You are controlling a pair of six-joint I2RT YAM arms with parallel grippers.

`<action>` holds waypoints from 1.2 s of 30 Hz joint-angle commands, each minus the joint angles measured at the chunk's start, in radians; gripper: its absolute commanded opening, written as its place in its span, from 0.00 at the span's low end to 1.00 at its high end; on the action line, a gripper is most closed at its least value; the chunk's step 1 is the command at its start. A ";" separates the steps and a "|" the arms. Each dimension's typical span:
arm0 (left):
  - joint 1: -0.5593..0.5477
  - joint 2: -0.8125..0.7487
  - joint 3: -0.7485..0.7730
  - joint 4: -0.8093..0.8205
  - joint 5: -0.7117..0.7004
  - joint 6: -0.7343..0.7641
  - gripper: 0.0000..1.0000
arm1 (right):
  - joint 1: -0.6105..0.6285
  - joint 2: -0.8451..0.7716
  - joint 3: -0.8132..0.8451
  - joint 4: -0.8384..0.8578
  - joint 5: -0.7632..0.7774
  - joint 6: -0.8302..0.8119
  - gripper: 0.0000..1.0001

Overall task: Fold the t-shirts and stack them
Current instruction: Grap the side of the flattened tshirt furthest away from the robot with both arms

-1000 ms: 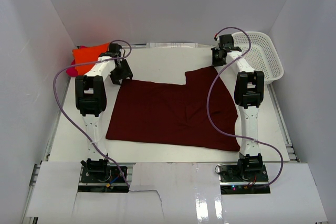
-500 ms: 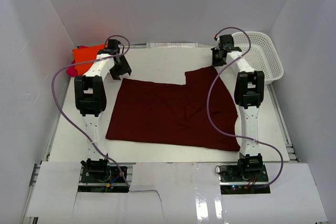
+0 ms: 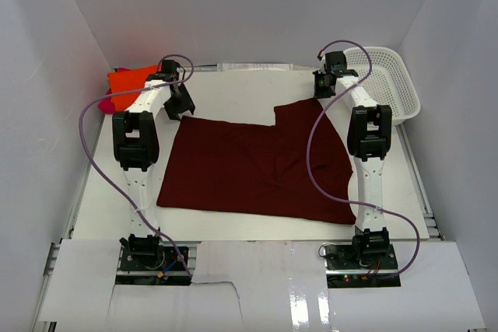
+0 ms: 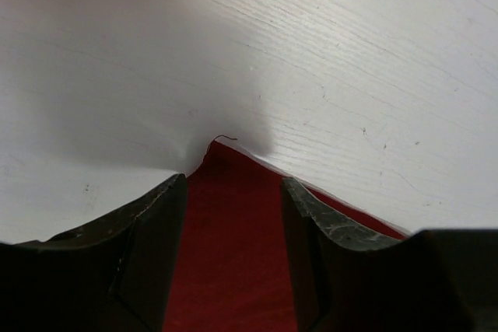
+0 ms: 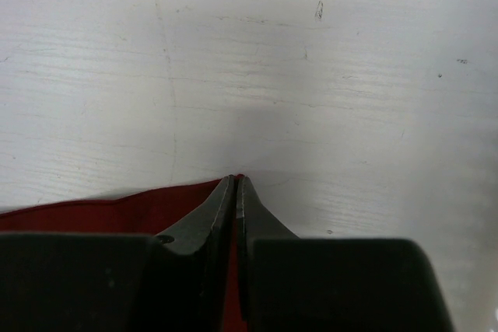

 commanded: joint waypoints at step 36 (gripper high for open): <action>0.014 0.047 0.099 -0.043 -0.005 0.011 0.00 | 0.006 -0.075 0.012 -0.022 -0.039 -0.008 0.08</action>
